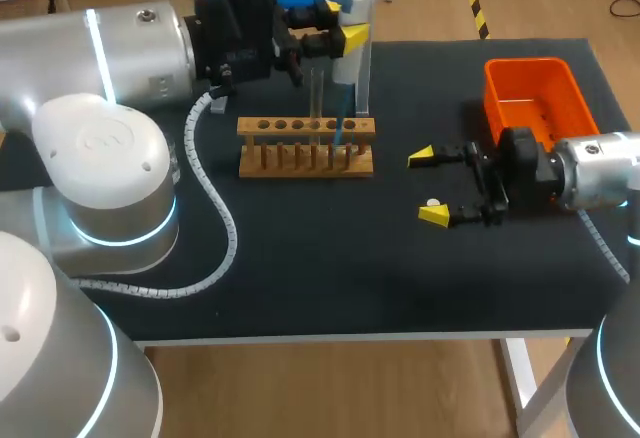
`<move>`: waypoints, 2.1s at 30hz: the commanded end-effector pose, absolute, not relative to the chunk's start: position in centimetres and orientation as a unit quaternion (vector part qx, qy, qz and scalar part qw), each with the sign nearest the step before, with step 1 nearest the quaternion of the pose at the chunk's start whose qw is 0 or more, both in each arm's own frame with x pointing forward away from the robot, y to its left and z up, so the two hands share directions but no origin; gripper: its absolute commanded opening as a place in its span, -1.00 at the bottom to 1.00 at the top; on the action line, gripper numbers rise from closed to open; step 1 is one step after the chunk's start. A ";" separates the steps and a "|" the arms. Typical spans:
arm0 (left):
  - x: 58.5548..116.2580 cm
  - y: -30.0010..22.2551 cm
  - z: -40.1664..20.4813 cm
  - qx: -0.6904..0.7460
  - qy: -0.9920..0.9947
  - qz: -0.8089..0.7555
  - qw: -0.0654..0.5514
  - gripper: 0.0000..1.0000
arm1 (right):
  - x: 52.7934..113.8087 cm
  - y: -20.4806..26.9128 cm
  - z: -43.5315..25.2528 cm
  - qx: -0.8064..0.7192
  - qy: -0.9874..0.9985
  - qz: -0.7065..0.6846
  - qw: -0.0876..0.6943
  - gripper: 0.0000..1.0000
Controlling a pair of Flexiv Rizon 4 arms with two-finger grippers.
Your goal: Invert the test tube, pick up the pipette, mount the tip to pipette, aspirate from beaker and dispense into the tube, eject the tip, return the pipette, and cap with the stopper.
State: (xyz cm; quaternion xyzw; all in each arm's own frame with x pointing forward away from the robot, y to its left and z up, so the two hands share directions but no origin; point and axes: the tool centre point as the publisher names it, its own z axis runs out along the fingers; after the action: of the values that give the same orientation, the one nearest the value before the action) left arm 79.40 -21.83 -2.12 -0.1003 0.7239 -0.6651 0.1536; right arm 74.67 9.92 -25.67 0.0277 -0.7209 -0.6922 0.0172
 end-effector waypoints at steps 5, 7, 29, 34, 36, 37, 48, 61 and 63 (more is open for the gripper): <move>80.9 -15.3 -2.5 -0.119 0.714 -0.665 0.183 -1.00 | 74.6 9.9 -25.6 0.027 -0.721 -0.692 0.017 1.00; 81.7 -13.6 -2.7 -0.131 0.712 -0.661 0.197 -1.00 | 74.6 9.9 -25.6 0.027 -0.721 -0.692 0.017 1.00; 86.6 2.7 -5.9 -0.219 0.677 -0.646 0.276 -1.00 | 74.6 9.9 -25.6 0.027 -0.721 -0.692 0.017 1.00; 86.6 5.4 -6.5 -0.233 0.671 -0.640 0.293 -1.00 | 74.6 9.9 -25.6 0.027 -0.721 -0.692 0.017 1.00; 86.6 6.1 -6.9 -0.239 0.669 -0.638 0.297 -1.00 | 74.6 9.9 -25.6 0.027 -0.721 -0.692 0.017 1.00; 86.6 6.3 -7.0 -0.239 0.667 -0.639 0.298 -1.00 | 74.6 9.9 -25.6 0.027 -0.721 -0.692 0.017 1.00; 87.1 7.4 -8.2 -0.240 0.655 -0.649 0.302 -1.00 | 74.6 9.9 -25.6 0.027 -0.721 -0.692 0.017 1.00; 89.1 6.9 -9.0 -0.230 0.660 -0.651 0.296 -1.00 | 74.6 9.9 -25.6 0.027 -0.721 -0.692 0.017 1.00; 89.2 6.9 -9.1 -0.230 0.660 -0.650 0.297 -1.00 | 74.6 9.9 -25.6 0.027 -0.721 -0.692 0.017 1.00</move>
State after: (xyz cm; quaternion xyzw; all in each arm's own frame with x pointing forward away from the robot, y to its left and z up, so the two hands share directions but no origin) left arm 88.49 7.07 -9.07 -0.2307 0.6594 -0.6505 0.2980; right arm 74.67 9.93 -25.67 0.0278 -0.7209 -0.6922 0.0173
